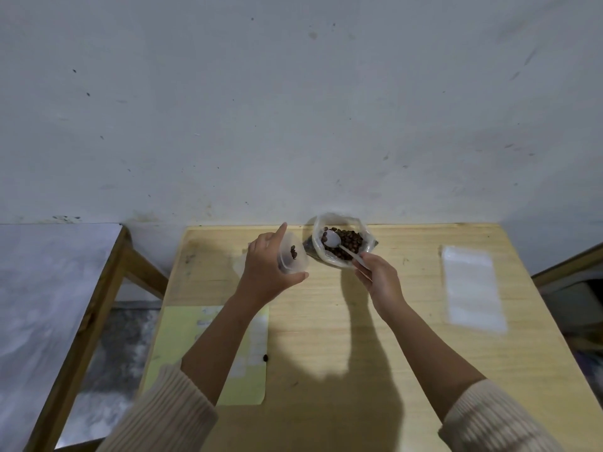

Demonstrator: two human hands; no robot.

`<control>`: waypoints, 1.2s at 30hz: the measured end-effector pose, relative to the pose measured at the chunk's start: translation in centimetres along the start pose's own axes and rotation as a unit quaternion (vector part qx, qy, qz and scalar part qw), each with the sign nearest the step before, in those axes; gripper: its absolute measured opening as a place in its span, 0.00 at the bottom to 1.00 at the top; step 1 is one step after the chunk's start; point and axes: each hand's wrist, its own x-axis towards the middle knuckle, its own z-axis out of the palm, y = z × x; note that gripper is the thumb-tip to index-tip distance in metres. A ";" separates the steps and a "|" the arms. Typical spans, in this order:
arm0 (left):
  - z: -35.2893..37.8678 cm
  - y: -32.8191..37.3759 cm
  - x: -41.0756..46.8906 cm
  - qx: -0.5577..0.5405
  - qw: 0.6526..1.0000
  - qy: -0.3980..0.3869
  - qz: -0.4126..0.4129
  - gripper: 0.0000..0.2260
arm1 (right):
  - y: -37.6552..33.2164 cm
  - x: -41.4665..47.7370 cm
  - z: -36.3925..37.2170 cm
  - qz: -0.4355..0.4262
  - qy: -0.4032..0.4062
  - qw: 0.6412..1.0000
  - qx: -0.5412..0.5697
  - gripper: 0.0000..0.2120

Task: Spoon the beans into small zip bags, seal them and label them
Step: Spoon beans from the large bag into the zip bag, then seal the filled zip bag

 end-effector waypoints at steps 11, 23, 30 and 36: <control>0.1 2.0 0.9 -0.105 0.993 -0.030 -0.038 0.44 | -3.2 -2.2 -1.7 -0.208 0.081 0.930 -0.292 0.07; -0.2 4.5 1.1 -0.137 0.988 -0.068 -0.036 0.42 | -4.6 -3.9 3.0 -0.198 -0.217 0.878 -0.377 0.08; -1.7 4.0 0.5 -0.244 0.965 -0.059 -0.075 0.37 | -5.4 -4.0 3.4 -0.231 -0.148 0.902 -0.333 0.06; -3.5 4.7 1.3 -0.358 0.931 0.007 -0.069 0.12 | -7.6 -4.3 2.7 -0.322 -0.087 0.883 -0.329 0.07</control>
